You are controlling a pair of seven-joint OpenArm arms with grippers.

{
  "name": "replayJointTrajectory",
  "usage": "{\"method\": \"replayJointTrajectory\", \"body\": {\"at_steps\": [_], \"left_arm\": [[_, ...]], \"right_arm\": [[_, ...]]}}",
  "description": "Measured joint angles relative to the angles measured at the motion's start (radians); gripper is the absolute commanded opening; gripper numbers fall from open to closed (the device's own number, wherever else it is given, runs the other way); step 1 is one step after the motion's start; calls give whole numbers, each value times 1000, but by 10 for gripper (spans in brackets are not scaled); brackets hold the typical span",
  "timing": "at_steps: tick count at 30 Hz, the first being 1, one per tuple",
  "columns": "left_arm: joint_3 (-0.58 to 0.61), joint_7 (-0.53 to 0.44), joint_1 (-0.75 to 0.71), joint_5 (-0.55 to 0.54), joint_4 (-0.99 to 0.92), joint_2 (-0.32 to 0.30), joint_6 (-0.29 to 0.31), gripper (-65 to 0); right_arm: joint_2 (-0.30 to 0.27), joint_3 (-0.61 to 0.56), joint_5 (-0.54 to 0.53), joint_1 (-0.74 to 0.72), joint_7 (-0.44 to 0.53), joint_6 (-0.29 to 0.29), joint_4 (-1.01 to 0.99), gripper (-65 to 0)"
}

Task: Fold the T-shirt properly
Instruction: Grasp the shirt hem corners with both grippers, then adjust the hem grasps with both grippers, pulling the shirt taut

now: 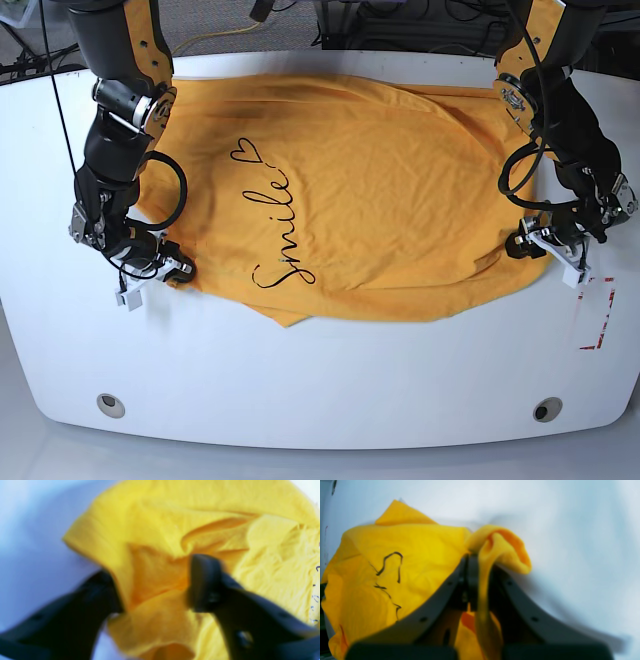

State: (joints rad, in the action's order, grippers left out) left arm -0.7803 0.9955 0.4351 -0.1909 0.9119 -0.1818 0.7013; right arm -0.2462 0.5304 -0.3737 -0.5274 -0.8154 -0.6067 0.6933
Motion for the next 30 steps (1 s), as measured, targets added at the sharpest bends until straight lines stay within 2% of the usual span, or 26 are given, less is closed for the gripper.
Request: {"method": "replayJointTrajectory", "body": {"at_steps": [2,4,10,12,16,21,26,30], "left_arm": [[1,-21,-2,12,-4,3,0,-565],[1,-40,0,22,-6,5,0,-589],[4,-39,14,50,-8,6,-2,-597],[5,-32,18,48,-6,6,-2,-619],[20,62,24,60,74,-3,-4,-633],[106,66,37,47,205,-25,-6,-633],[117,71,33,42,249,-13,-5,-633],[115,131,68,56,269,-13,-5,-633]], "right_arm": [[0,0,1,0,0,0,0,-650],[0,0,0,-1,1,0,0,-650],[-1,0,0,0,0,0,2,-650],[0,2,2,9,-18,0,30,-650],[0,7,-4,55,-105,-4,198,-650],[-3,4,1,86,-131,-4,372,-650],[-7,-1,7,56,-141,-4,370,-650],[-23,-2,2,13,-147,-5,368,-650]]}}
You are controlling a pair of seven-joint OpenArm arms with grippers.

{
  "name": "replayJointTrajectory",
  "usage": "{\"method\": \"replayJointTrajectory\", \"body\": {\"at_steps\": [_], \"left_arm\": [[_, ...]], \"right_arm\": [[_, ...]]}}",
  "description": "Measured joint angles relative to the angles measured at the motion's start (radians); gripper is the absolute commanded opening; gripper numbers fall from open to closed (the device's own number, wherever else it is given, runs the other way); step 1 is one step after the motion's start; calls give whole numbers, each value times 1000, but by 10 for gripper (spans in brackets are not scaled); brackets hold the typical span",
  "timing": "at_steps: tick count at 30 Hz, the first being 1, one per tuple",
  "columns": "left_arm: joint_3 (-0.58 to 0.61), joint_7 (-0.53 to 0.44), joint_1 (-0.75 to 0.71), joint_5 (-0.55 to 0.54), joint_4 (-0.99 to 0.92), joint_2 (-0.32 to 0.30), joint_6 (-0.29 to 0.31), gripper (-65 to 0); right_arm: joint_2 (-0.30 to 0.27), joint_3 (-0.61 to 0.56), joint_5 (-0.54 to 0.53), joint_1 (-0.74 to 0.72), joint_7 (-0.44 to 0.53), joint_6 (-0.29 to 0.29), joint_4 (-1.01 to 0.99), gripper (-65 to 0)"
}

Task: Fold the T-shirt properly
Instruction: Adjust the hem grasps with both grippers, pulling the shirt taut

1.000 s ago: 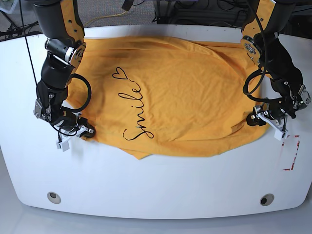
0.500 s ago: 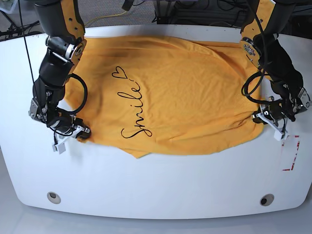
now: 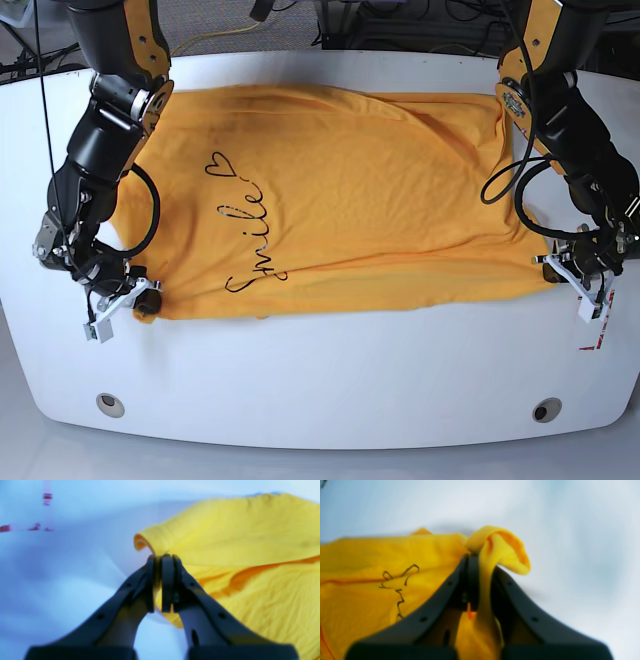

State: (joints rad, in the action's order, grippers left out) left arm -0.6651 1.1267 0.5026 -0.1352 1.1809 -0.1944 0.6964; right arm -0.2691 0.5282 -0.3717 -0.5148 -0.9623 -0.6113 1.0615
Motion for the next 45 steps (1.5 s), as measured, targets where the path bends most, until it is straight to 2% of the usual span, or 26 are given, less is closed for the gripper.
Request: {"method": "replayJointTrajectory", "body": {"at_steps": [6,11,15,26,29,31,35,37,41,45], "left_arm": [[4,28,33,-18,18,1,0,-626],[2,40,19,-10,82,2,0,-579],[33,39,20,-10,84,-7,0,-650],[44,36,15,-11,85,-3,0,-643],[48,35,-3,-14,87,0,0,-562],[48,38,-16,-11,87,1,0,-431],[32,54,-23,0,83,-1,0,-219],[6,39,-28,-5,84,-1,0,-201],[-16,0,-48,5,66,-8,0,-206],[-18,-85,-31,0,-97,-19,-1,-208]], "right_arm": [[-14,2,2,0,-11,1,4,-650],[-10,0,-3,20,-14,0,3,-650],[-8,1,-1,39,-12,1,3,-650],[-5,1,-2,43,-15,1,3,-650],[-5,1,-2,43,-15,1,3,-650],[-5,1,-2,43,-15,1,3,-650],[-5,1,-3,52,-11,1,4,-650],[-5,1,-2,62,-12,1,4,-650],[-5,1,-1,71,-13,1,3,-650],[-2,0,-2,68,-11,1,4,-650]]}}
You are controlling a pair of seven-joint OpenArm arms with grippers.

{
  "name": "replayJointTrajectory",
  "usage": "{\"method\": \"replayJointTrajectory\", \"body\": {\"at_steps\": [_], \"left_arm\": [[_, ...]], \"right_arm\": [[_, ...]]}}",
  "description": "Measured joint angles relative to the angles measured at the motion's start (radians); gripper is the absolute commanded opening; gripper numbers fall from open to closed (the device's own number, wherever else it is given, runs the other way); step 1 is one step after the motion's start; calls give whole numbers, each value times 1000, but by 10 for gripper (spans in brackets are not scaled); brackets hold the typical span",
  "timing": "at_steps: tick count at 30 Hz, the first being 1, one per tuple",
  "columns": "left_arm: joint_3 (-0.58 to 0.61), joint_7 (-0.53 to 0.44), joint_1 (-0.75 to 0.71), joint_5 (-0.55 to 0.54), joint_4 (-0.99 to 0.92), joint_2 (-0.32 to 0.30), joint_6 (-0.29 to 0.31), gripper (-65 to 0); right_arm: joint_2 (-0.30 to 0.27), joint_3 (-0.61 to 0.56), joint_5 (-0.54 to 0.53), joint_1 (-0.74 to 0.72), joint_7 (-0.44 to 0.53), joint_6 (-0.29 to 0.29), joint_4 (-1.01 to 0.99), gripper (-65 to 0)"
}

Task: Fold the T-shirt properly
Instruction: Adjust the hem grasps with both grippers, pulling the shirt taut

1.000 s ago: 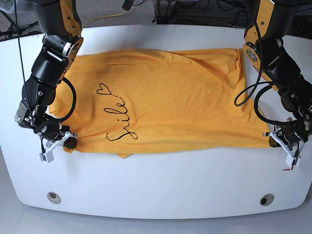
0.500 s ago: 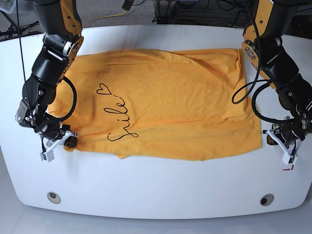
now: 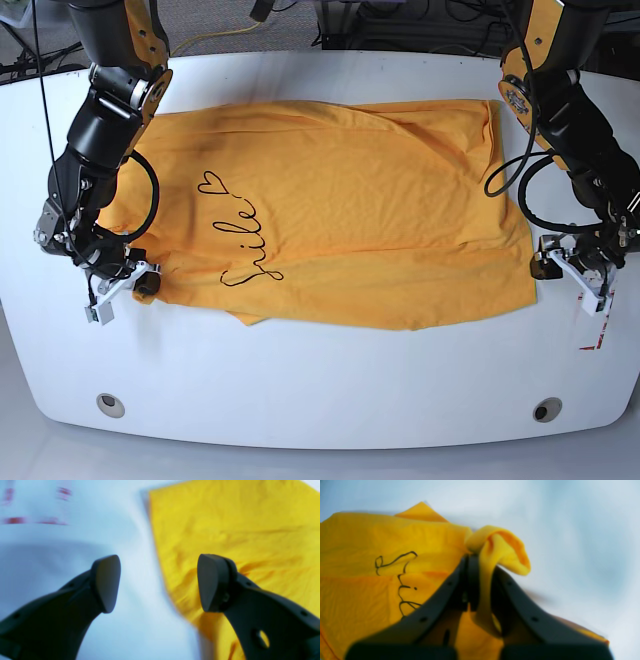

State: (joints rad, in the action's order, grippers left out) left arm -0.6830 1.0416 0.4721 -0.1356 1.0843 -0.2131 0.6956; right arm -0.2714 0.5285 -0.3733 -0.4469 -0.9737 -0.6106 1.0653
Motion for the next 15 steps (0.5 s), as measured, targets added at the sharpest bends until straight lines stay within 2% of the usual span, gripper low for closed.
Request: {"method": "replayJointTrajectory", "body": {"at_steps": [3,15], "left_arm": [[3,-68,-5,-5,-124,-14,2,-208],[3,-161,62,-17,-319,-28,1,-208]], "right_arm": [[0,2,3,2,0,1,0,-650],[0,1,0,2,0,0,0,-650]]}}
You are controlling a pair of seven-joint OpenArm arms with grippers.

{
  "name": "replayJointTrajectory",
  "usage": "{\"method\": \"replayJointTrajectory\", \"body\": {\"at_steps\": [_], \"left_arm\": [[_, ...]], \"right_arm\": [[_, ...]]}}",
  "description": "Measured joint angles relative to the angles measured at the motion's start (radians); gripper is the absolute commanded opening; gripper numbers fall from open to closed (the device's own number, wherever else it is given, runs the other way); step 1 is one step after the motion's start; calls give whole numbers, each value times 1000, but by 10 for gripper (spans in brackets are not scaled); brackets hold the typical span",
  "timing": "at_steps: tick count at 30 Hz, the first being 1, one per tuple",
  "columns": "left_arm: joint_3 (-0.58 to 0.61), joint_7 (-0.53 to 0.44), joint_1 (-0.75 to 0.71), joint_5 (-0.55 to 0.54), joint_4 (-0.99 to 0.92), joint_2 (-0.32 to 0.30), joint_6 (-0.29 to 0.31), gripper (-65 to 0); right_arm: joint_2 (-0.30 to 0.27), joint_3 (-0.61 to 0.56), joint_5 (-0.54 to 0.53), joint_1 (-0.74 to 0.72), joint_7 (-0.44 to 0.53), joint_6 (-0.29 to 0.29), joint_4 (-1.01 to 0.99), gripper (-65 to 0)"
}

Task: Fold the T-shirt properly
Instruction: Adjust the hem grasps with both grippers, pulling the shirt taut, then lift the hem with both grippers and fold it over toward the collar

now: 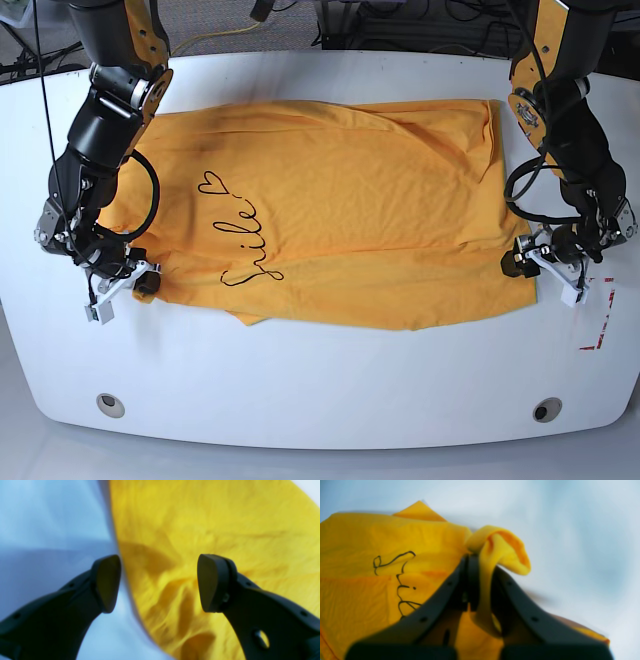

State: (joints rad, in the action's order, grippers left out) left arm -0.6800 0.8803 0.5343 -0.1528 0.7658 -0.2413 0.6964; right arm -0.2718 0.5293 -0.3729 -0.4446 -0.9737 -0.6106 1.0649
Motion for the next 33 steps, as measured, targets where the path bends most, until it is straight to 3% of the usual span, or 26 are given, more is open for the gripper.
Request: {"method": "replayJointTrajectory", "body": {"at_steps": [11,14,17,18,21,28,33], "left_arm": [[-3,-19,64,-18,-120,51,1,-226],[-3,-21,63,-19,-120,63,1,-363],[-18,-36,56,-1,-124,68,1,-603],[-27,-45,51,8,-124,68,0,-640],[-34,-89,40,18,-130,66,0,-646],[-34,-85,42,18,-120,64,-26,-649],[-33,12,36,18,8,67,-26,-649]], "right_arm": [[1,0,-1,0,0,0,0,-650],[0,0,-1,0,0,0,0,-650],[1,0,-1,0,0,0,0,-650],[0,0,-2,0,0,0,0,-650],[0,1,-1,0,0,0,0,-650],[0,1,-1,0,0,0,0,-650],[3,1,0,3,-7,-1,57,-650]]}}
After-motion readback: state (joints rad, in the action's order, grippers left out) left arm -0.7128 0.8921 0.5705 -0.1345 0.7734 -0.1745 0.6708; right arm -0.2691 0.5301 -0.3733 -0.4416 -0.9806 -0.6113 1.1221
